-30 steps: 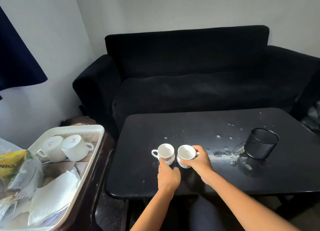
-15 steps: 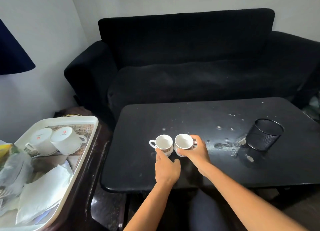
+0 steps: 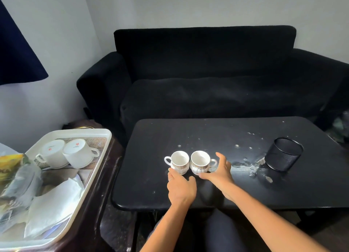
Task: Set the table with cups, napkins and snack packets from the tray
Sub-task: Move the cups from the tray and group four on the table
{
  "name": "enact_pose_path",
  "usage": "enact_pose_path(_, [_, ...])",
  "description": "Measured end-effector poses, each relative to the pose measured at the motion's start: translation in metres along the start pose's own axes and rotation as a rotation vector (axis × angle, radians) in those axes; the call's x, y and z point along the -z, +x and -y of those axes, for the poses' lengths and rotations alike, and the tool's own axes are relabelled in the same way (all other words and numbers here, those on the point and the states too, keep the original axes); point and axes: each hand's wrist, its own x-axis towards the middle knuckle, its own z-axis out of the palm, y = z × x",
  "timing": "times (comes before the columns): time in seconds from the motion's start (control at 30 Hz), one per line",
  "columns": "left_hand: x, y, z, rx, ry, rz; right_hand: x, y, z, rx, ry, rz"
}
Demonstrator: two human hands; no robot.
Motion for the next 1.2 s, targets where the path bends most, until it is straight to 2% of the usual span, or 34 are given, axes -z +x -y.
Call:
enact_pose_path(0.17, [0.006,-0.021,-0.007,-0.168,-0.002,-0.133,0.014,-0.020,0.015,0.063,-0.089,0.010])
enact_pose_path(0.37, [0.028,-0.034,-0.006,-0.242,-0.122,-0.152,0.011,-0.042,0.046,0.149,-0.202,0.020])
enact_pose_path(0.53, [0.078,-0.027,0.005,-0.224,-0.117,-0.212,-0.012,-0.056,0.074,0.214,-0.238,0.080])
enact_pose_path(0.73, [0.159,-0.011,0.029,-0.170,-0.208,-0.422,-0.061,-0.077,0.121,0.316,-0.310,0.219])
enact_pose_path(0.87, [0.194,0.003,0.058,-0.048,-0.299,-0.528,-0.100,-0.085,0.149,0.385,-0.347,0.277])
enact_pose_path(1.03, [0.220,0.019,0.096,-0.010,0.023,-0.614,-0.153,-0.088,0.177,0.491,-0.401,0.393])
enact_pose_path(1.2, [0.232,0.029,0.127,-0.069,0.129,-0.563,-0.204,-0.085,0.198,0.553,-0.465,0.435])
